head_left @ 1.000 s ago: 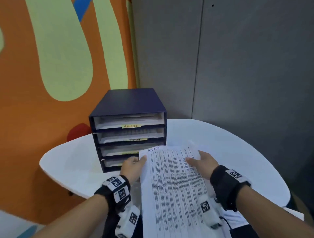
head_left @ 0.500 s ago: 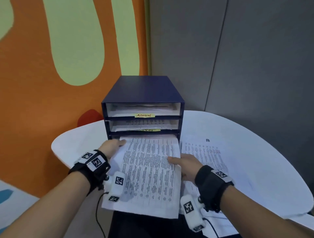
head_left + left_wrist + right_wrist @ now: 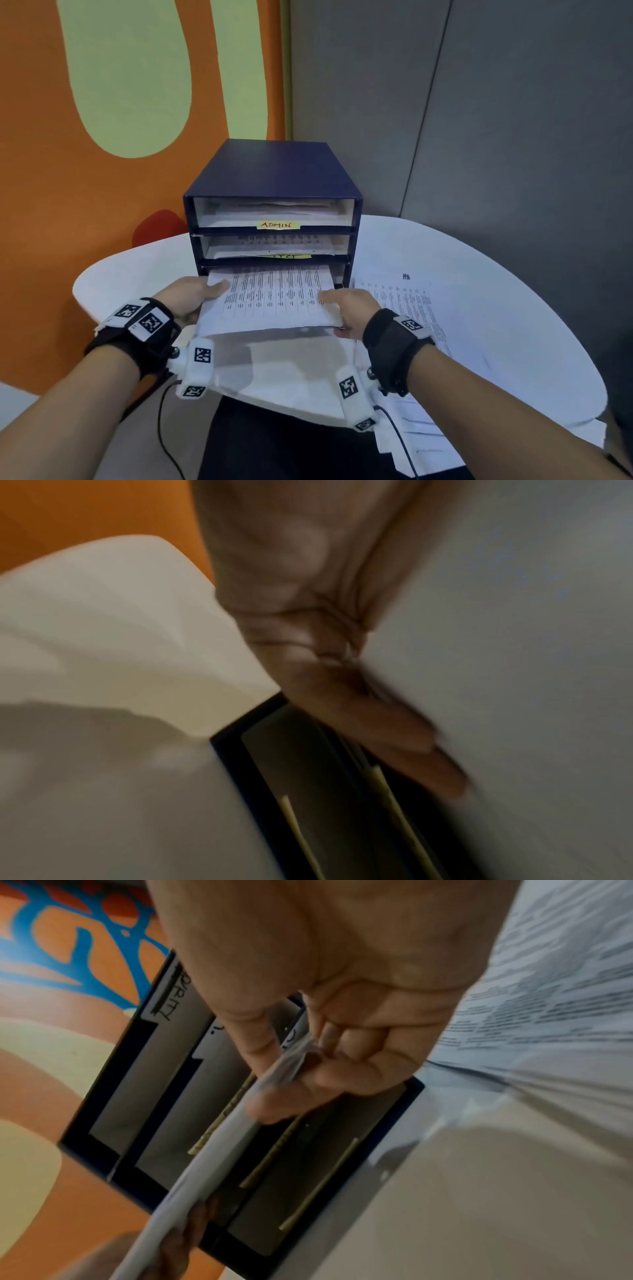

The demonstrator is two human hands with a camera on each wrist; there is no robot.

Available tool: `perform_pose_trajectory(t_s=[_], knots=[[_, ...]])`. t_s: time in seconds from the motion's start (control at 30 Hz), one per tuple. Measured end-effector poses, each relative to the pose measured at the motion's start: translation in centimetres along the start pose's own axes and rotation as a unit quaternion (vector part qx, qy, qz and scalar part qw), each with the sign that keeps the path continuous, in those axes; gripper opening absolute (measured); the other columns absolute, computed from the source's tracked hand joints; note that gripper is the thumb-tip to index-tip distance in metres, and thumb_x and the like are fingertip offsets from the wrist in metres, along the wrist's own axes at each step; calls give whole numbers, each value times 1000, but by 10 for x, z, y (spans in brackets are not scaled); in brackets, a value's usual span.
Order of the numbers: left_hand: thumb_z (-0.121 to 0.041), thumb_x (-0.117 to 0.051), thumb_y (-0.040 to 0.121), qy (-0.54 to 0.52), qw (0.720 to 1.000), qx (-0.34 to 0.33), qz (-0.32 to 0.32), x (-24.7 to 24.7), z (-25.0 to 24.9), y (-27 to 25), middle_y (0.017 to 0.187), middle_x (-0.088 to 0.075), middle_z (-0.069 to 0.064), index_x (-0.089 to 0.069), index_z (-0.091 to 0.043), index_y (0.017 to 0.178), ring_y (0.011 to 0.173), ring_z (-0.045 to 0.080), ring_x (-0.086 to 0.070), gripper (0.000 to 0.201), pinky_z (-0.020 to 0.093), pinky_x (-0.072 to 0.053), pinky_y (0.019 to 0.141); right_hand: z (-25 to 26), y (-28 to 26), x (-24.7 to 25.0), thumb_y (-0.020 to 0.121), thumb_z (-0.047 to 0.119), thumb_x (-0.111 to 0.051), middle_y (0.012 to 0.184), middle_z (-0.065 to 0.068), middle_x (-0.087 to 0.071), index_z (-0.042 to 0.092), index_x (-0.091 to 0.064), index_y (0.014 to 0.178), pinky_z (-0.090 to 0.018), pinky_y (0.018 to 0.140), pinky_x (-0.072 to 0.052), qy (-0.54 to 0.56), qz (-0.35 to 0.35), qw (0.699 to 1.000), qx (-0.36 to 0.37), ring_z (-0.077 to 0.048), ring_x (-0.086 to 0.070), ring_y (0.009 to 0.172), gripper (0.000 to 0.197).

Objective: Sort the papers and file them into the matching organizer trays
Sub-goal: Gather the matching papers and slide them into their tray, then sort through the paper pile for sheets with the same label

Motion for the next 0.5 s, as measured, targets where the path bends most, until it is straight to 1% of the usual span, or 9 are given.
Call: perform_pose_trajectory(t_s=[0.07,0.1,0.17,0.2,0.27,0.33,0.4,0.47,0.5], knots=[[-54,-71,78,22,998,-19,-48,-1,-2,8,55,-37,6,-41,-13,70,44,15,-30,52,26,-23,47,-8,0,1,86,18,-64,85,-6,-59,6,-57,106,-22,44,-33,-15,13,1000,-3,-15,-52,47,24],[-56,-72,78,25,998,-20,-61,-4,-5,7,61,-45,7,-45,-11,73,51,17,-39,52,30,-31,52,-8,1,3,88,16,-61,84,-8,-58,7,-54,109,-20,41,-28,-14,7,1000,3,-12,-45,42,24],[-51,-75,79,-14,998,-18,-58,-11,-9,5,89,-62,5,-60,-7,97,71,21,-57,50,30,-49,61,-4,5,2,93,13,-56,81,-10,-64,11,-49,113,-18,37,-24,16,-15,1000,18,-10,-37,38,22],[-43,-75,81,-39,999,-2,-34,-16,-11,1,94,-67,4,-62,-7,103,68,19,-62,44,24,-53,56,-1,7,2,94,11,-54,80,-11,-66,9,-48,120,-17,35,-25,41,-34,998,23,-9,-39,38,27],[-32,-73,85,-39,999,19,2,-17,-14,-5,76,-73,1,-65,-8,99,45,6,-59,29,13,-45,38,5,12,-2,93,9,-57,82,-13,-67,-2,-34,139,-18,34,-30,99,-73,992,29,-11,-52,46,52],[-25,-69,89,-39,999,14,-8,-8,-17,-7,56,-67,-3,-66,-7,92,32,1,-48,19,10,-37,31,11,17,-10,90,9,-64,82,-12,-67,-2,-25,145,-17,37,-40,147,-77,985,41,-11,-63,55,68],[-21,-67,91,-90,996,9,-26,0,-15,-7,60,-69,0,-68,1,100,35,1,-53,23,11,-42,33,14,19,-20,88,7,-67,82,-12,-68,-1,-36,136,-20,46,-51,201,-49,978,30,-16,-68,66,57],[-18,-67,91,-132,991,8,-27,-5,-14,-8,73,-75,7,-65,5,109,49,5,-66,29,13,-50,41,15,21,-25,88,3,-64,86,-17,-69,-4,-48,116,-24,54,-56,200,-44,978,22,-19,-70,71,33],[-15,-66,93,-160,987,3,-30,-11,-14,-9,82,-76,11,-62,7,111,58,8,-71,29,14,-53,45,15,20,-26,89,2,-61,92,-19,-70,-7,-52,113,-26,58,-57,184,-49,982,19,-20,-71,71,27]])
Point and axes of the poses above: each hand's wrist, its own y-axis towards the middle knuckle, its own x-axis out of the back of the hand, z = x × y, the point moved 6 cm from there along y, towards the middle knuckle
